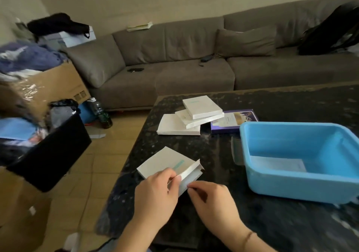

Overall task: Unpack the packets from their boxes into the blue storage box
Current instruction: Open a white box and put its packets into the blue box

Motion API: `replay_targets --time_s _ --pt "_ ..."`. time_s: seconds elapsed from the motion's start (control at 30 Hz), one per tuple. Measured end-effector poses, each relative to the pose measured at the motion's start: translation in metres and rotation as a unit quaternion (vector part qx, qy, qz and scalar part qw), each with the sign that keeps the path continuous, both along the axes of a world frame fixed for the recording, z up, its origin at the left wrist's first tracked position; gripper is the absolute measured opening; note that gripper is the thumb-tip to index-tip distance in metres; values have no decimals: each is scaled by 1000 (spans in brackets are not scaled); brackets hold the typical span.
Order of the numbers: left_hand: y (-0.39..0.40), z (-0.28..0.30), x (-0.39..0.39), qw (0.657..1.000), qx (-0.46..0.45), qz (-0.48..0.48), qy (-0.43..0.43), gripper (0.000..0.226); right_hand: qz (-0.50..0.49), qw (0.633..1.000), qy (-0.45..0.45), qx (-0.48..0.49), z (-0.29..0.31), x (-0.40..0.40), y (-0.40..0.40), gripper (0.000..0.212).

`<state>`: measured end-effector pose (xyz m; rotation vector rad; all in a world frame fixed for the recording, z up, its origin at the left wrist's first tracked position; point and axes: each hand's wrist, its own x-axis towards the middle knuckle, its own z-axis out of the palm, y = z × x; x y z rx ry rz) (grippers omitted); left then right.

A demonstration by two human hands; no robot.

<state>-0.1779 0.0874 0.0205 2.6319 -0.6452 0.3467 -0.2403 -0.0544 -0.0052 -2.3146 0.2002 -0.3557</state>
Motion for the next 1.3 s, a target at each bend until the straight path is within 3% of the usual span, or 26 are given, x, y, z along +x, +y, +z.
replay_targets --time_s 0.1,0.23,0.37,0.5,0.63,0.8,0.93,1.03,1.13,1.2,1.3 --pt "0 0 1 1000 -15 -9 8 25 -17 999 -19 -27 -3 12 12 24" --pt "3 -1 5 1000 -18 -14 1 21 20 987 -45 -155 -14 17 8 43" --pt "3 -4 7 1000 -15 -21 4 20 64 951 -50 -297 -22 17 -7 34" --pt "2 -8 6 999 -15 -34 16 17 96 921 -93 -366 -33 16 -24 45" --pt "2 -12 7 999 -9 -36 27 16 96 917 -108 -371 -38 13 -34 21" --pt "1 -10 7 999 -11 -26 37 16 110 911 -192 -349 -38 4 -43 20" --pt "-1 -10 10 999 -17 -22 43 17 62 924 -274 -261 -33 -21 -50 22" --pt "-2 -18 11 998 2 -40 56 20 51 939 -278 -198 -32 -43 -62 34" --pt "-6 -18 10 993 70 -73 68 41 74 943 -283 -156 -22 -58 -76 25" --pt "-14 -5 9 987 17 -125 95 69 115 938 -287 -156 -12 -63 -88 22" --pt "-39 30 12 941 -132 -248 190 68 191 917 -291 -194 16 -70 -111 25"
